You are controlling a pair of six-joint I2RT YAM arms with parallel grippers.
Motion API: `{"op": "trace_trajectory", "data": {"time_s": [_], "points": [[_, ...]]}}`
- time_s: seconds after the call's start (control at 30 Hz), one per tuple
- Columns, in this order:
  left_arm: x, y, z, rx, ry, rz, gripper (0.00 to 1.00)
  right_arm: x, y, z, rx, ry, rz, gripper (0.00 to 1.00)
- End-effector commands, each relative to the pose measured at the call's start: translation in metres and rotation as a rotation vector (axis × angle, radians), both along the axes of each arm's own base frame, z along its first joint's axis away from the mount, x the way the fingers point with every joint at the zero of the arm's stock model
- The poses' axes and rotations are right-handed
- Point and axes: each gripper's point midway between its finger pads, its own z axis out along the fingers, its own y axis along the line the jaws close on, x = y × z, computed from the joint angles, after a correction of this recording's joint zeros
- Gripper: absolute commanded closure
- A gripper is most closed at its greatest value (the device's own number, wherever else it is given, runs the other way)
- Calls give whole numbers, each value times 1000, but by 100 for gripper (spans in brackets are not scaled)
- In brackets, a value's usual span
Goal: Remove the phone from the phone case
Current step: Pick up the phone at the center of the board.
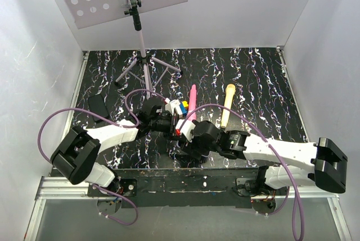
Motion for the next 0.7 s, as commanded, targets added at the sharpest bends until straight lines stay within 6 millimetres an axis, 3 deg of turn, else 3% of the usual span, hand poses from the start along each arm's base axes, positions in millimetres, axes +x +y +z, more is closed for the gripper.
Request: {"op": "trace_trajectory", "data": {"time_s": [0.0, 0.1, 0.23, 0.3, 0.43, 0.53, 0.67], "points": [[9, -6, 32, -51, -99, -9, 100, 14, 19, 32, 97, -42, -53, 94], [13, -1, 33, 4, -115, 17, 100, 15, 19, 29, 106, -27, -83, 57], [33, 18, 40, 127, -200, 143, 100, 25, 8, 21, 101, -49, -187, 28], [57, 49, 35, 318, -270, 310, 100, 31, 0, 14, 88, -60, -251, 21], [88, 107, 69, 497, -461, 576, 100, 34, -7, -2, 55, -33, -312, 18], [94, 137, 105, 505, -567, 722, 100, 38, -8, -8, 57, 0, -358, 18], [90, 158, 147, 446, -654, 834, 100, 46, -11, -11, 88, 59, -440, 18]]}}
